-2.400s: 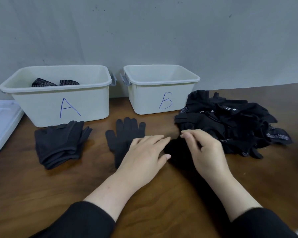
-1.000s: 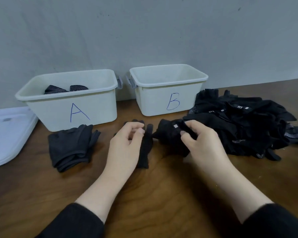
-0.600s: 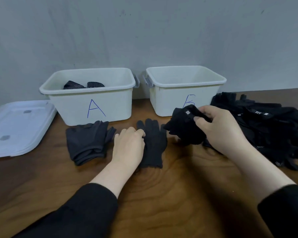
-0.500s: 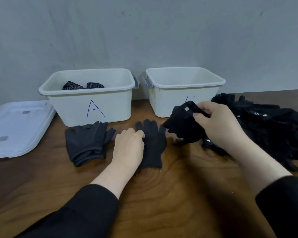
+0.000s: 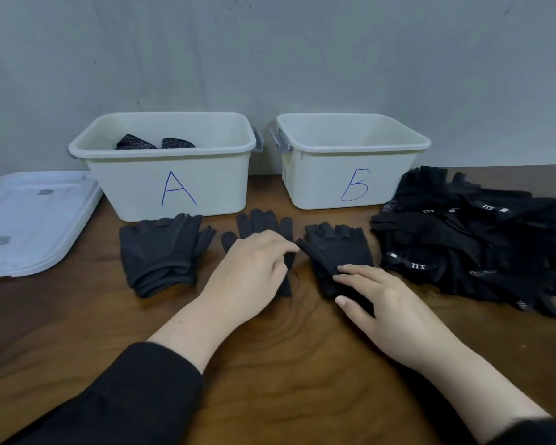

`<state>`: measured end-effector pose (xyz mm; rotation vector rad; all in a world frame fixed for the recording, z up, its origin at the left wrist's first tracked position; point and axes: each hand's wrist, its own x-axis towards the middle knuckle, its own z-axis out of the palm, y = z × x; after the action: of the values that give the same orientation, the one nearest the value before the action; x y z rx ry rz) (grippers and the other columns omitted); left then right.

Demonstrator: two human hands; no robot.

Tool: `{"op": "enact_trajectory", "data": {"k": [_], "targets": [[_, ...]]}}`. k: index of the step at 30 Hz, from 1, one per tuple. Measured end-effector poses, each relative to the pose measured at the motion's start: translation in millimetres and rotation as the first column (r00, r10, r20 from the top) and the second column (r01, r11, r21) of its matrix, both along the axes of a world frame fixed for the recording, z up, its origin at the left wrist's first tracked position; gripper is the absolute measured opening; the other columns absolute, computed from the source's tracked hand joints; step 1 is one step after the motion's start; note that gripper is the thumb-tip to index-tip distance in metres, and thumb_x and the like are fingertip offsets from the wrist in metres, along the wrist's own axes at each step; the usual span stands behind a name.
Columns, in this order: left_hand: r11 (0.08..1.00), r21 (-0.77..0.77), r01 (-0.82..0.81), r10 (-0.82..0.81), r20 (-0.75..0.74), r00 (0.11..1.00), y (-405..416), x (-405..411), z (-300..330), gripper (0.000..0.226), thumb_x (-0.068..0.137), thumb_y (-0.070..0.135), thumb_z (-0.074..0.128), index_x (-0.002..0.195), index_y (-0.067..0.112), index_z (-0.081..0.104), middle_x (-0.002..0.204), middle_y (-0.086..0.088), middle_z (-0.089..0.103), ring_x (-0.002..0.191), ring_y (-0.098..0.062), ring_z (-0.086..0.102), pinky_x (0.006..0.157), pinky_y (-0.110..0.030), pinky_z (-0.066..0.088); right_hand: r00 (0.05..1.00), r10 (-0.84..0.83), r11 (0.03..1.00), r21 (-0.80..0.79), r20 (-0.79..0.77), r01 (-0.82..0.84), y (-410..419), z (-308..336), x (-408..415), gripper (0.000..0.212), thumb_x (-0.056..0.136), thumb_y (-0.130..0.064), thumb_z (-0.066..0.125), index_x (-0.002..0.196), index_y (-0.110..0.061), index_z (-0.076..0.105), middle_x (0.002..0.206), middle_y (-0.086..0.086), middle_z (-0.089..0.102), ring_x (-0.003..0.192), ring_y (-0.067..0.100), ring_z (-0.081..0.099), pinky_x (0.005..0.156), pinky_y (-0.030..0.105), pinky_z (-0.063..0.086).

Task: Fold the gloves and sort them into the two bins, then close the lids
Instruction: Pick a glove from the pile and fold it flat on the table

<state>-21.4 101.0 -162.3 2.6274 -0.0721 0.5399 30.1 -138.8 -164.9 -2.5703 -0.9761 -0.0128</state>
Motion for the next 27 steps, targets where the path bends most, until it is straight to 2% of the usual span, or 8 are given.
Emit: {"op": "enact_trajectory", "data": {"k": [4,7,9,11,15,18,22,27], "targets": [[0.978,0.146,0.151,-0.135,-0.119,0.984,-17.0,2.3,-6.2,0.042,0.105,0.019,0.040,0.143,0.033,0.052,0.149,0.014,0.044,0.138,-0.007,0.034,0.118,-0.032,0.021,0.999,-0.021,0.999,0.034,0.038,0.020,3.3,-0.5,-0.7,0.038,0.103,-0.043,0.048,0.138,-0.033,0.060,0.147,-0.021,0.049,0.137,-0.001,0.038,0.115,0.018,0.022],[0.974,0.192,0.121,-0.096,-0.137,0.986,-19.8,3.6,-9.0,0.041,0.105,0.022,0.039,0.142,0.034,0.052,0.138,0.014,0.048,0.127,-0.008,0.038,0.114,-0.031,0.024,0.997,-0.025,0.997,0.081,0.069,0.019,3.5,-5.1,2.3,0.034,0.103,-0.039,0.049,0.132,-0.031,0.065,0.141,-0.017,0.055,0.135,0.005,0.043,0.118,0.029,0.026],[0.982,0.172,0.077,-0.063,-0.085,0.994,-17.5,1.3,-4.1,0.038,0.104,0.020,0.041,0.135,0.032,0.059,0.132,0.013,0.052,0.122,-0.008,0.043,0.110,-0.029,0.027,0.991,-0.017,0.986,0.169,0.134,-0.006,7.9,-3.1,3.2,0.035,0.101,-0.040,0.048,0.125,-0.027,0.069,0.134,-0.014,0.061,0.129,0.008,0.050,0.114,0.038,0.038],[0.990,0.141,-0.002,0.001,0.007,1.000,-13.4,-4.3,3.0,0.034,0.101,0.016,0.045,0.125,0.027,0.066,0.126,0.010,0.058,0.116,-0.010,0.049,0.104,-0.029,0.033,0.982,-0.013,0.957,0.286,0.190,-0.042,19.6,3.1,2.1,0.035,0.100,-0.040,0.047,0.120,-0.024,0.071,0.125,-0.014,0.063,0.121,0.005,0.055,0.106,0.035,0.045],[0.981,0.089,-0.173,0.151,0.209,0.966,10.5,-24.9,10.5,0.021,0.096,0.021,0.052,0.106,0.022,0.070,0.104,0.007,0.064,0.097,-0.011,0.054,0.086,-0.031,0.041,0.978,0.057,0.936,0.329,0.202,-0.122,60.7,8.6,-9.7,0.029,0.102,-0.036,0.049,0.119,-0.025,0.069,0.120,-0.018,0.062,0.115,0.000,0.054,0.102,0.023,0.043],[0.938,0.115,-0.327,0.290,0.254,0.923,46.7,-47.0,11.6,0.024,0.095,0.035,0.051,0.102,0.022,0.070,0.101,0.006,0.064,0.096,-0.014,0.054,0.084,-0.033,0.039,0.977,0.122,0.948,0.272,0.176,-0.167,92.4,5.0,-18.7,0.028,0.103,-0.034,0.048,0.121,-0.026,0.068,0.119,-0.017,0.064,0.113,0.000,0.053,0.100,0.014,0.035],[0.890,0.150,-0.431,0.424,0.078,0.902,92.4,-71.4,3.0,0.037,0.092,0.049,0.057,0.116,0.025,0.071,0.110,0.006,0.063,0.106,-0.019,0.055,0.091,-0.039,0.038,0.976,0.186,0.965,0.166,0.116,-0.204,115.2,-0.4,-21.3,0.030,0.106,-0.034,0.043,0.126,-0.028,0.065,0.119,-0.017,0.063,0.111,0.003,0.053,0.099,0.022,0.043],[0.904,0.163,-0.394,0.419,-0.162,0.894,100.9,-74.1,0.2,0.044,0.092,0.059,0.055,0.128,0.034,0.064,0.124,0.012,0.058,0.116,-0.013,0.051,0.097,-0.035,0.034,0.977,0.197,0.973,0.106,0.080,-0.204,115.2,-7.9,-21.0,0.031,0.107,-0.034,0.042,0.128,-0.029,0.064,0.121,-0.019,0.061,0.114,0.003,0.051,0.103,0.030,0.043]]}}
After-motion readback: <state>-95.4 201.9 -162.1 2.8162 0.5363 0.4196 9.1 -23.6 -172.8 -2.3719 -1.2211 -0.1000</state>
